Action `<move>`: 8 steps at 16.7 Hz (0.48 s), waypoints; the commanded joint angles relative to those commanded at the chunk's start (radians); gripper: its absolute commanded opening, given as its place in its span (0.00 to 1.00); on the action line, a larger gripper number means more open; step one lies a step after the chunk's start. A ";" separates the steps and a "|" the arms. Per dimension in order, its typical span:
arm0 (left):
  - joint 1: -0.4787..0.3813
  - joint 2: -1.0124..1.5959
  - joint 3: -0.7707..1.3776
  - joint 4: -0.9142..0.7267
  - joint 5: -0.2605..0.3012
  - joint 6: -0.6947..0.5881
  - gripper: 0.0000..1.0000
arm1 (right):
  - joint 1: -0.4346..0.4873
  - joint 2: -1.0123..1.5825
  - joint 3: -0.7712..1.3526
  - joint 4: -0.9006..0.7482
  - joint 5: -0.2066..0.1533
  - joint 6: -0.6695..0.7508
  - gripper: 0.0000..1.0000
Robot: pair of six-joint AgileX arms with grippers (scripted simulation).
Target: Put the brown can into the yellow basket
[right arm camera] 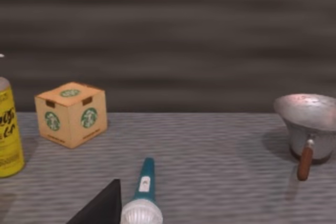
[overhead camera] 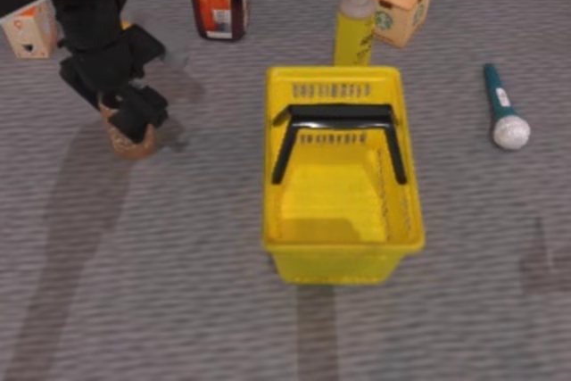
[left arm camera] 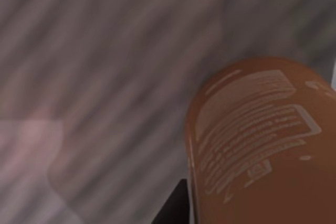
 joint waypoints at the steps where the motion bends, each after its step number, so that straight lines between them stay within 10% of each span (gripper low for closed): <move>1: -0.002 -0.002 -0.004 0.020 0.016 -0.006 0.00 | 0.000 0.000 0.000 0.000 0.000 0.000 1.00; 8: -0.033 -0.040 -0.112 0.425 0.312 -0.134 0.00 | 0.000 0.000 0.000 0.000 0.000 0.000 1.00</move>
